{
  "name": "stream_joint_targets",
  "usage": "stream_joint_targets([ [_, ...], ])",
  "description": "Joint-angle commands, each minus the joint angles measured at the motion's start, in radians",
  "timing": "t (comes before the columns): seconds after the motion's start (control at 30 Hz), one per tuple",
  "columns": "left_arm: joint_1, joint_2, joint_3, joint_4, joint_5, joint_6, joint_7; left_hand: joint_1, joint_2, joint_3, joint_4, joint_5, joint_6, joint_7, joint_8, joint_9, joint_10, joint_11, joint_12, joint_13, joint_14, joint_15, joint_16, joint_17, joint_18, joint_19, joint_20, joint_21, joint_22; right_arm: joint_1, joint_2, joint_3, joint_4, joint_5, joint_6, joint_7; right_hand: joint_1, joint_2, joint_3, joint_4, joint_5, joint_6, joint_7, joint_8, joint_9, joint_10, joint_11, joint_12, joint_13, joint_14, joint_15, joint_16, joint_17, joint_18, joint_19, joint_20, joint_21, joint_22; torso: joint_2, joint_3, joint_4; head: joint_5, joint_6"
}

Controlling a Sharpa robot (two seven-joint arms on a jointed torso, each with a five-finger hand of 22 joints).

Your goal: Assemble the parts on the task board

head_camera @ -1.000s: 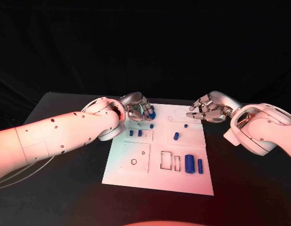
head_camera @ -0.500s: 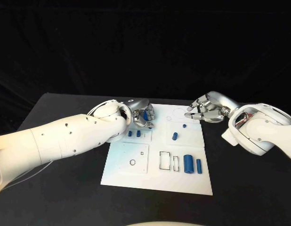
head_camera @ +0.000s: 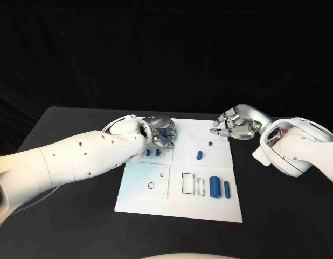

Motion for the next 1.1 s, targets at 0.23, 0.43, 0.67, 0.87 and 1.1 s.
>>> stream_joint_targets([
  [0.23,-0.004,0.010,0.000,-0.014,-0.020,0.040,-0.017,0.016,0.004,0.022,-0.010,-0.002,0.025,-0.003,-0.014,-0.014,0.030,-0.001,-0.014,-0.019,0.025,-0.003,0.042,0.026,-0.016,0.025,-0.002,0.037,0.045,-0.001,0.001,0.000,0.002,-0.005,0.007,0.006,0.003,0.000,-0.005,-0.004,0.005,-0.006,0.002,0.006,0.002,-0.004,0.000,-0.005,0.000,0.046,-0.004,-0.004,0.001,0.018,-0.007,-0.002,-0.007,0.122,-0.001,0.0004,0.0008,0.001,-0.002],
  [0.43,-0.005,0.013,0.001,-0.020,-0.017,0.041,-0.018,0.025,0.013,0.047,-0.022,-0.001,0.037,-0.004,-0.024,-0.025,0.060,-0.006,-0.019,-0.029,0.056,-0.008,0.097,0.077,-0.028,0.066,-0.006,0.092,0.119,-0.001,0.002,0.000,0.002,-0.006,0.007,0.006,0.003,0.001,-0.005,-0.004,0.005,-0.006,0.002,0.006,0.002,-0.004,0.000,-0.005,0.000,0.046,-0.004,-0.003,0.001,0.018,-0.007,-0.002,-0.007,0.122,-0.001,0.0004,0.0006,0.001,-0.002],
  [0.67,-0.006,0.019,0.001,-0.024,-0.006,0.045,-0.009,0.024,0.018,0.069,-0.031,-0.001,0.053,-0.006,-0.033,-0.034,0.082,-0.010,-0.029,-0.039,0.067,-0.011,0.121,0.093,-0.034,0.081,-0.009,0.120,0.153,-0.001,0.003,0.000,0.002,-0.006,0.008,0.006,0.003,0.001,-0.005,-0.004,0.006,-0.006,0.002,0.007,0.002,-0.004,0.000,-0.004,0.000,0.046,-0.004,-0.004,0.000,0.018,-0.007,-0.002,-0.007,0.122,-0.001,0.0004,0.0003,0.000,-0.003],
  [0.87,-0.007,0.022,0.000,-0.025,0.001,0.051,-0.009,0.015,0.011,0.074,-0.034,0.000,0.054,-0.006,-0.042,-0.041,0.089,-0.010,-0.039,-0.045,0.070,-0.011,0.129,0.094,-0.035,0.083,-0.009,0.130,0.164,-0.001,0.002,0.000,0.003,-0.006,0.008,0.006,0.003,0.001,-0.005,-0.004,0.006,-0.006,0.002,0.007,0.002,-0.004,0.000,-0.004,0.000,0.046,-0.004,-0.004,0.000,0.018,-0.007,-0.002,-0.007,0.122,-0.001,0.0004,0.0008,0.000,-0.003],
  [1.1,-0.007,0.022,0.000,-0.026,0.003,0.059,-0.020,0.009,0.005,0.080,-0.038,-0.001,0.038,0.002,-0.061,-0.051,0.082,-0.003,-0.054,-0.054,0.066,-0.007,0.128,0.084,-0.035,0.078,-0.007,0.131,0.164,-0.001,0.002,0.000,0.004,-0.006,0.007,0.007,0.003,0.001,-0.005,-0.004,0.006,-0.006,0.002,0.007,0.002,-0.004,0.000,-0.005,0.000,0.045,-0.004,-0.004,0.000,0.018,-0.007,-0.002,-0.007,0.122,0.000,0.0004,0.0004,-0.001,-0.003],
])
